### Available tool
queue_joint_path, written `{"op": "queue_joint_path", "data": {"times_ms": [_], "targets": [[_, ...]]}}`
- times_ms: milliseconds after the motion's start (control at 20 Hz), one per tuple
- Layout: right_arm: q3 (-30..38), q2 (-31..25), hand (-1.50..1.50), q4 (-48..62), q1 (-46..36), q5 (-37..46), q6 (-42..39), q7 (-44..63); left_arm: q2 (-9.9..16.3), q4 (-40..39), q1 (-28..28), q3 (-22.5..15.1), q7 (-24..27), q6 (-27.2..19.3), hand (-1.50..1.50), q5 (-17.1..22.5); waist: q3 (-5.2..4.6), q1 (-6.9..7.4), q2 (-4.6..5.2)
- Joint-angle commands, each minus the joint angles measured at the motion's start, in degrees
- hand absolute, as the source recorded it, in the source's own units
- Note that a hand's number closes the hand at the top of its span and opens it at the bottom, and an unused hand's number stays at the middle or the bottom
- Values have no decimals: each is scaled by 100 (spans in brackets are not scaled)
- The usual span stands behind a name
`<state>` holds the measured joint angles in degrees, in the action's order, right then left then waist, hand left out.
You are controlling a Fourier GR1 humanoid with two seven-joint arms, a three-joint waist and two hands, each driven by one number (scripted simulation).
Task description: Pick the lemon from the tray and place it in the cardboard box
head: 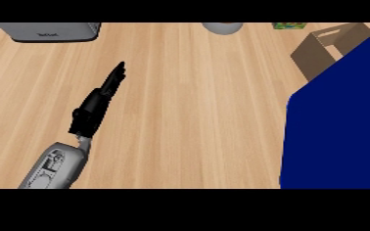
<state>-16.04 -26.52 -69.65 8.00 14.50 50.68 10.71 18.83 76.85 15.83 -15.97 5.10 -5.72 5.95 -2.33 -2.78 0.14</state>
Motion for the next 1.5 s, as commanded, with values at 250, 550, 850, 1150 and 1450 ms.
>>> {"op": "queue_joint_path", "data": {"times_ms": [250, 550, 850, 1150, 1450], "targets": [[-657, 611, -150, 131, 465, 1142, 423, 1400, -42, 144, 93, -221, -177, 194, 0, -10, 72, 285, 77], [-747, 973, -150, 16, 402, 1602, 104, 2200, -82, 186, 58, -314, -220, 250, 0, -9, 86, 480, 88], [-670, 1221, -150, -329, 314, 2262, -127, 3173, -106, 261, 125, -359, -283, 306, 0, 4, 101, 518, 57], [-630, 1518, -150, -612, 225, 3155, -600, 4143, -125, 327, 199, -399, -491, 311, 0, 3, 118, 538, 31], [-553, 1963, -150, -790, 97, 4028, -1305, 5256, -112, 351, 212, -334, -493, 305, 0, 30, 136, 494, 24]]}}
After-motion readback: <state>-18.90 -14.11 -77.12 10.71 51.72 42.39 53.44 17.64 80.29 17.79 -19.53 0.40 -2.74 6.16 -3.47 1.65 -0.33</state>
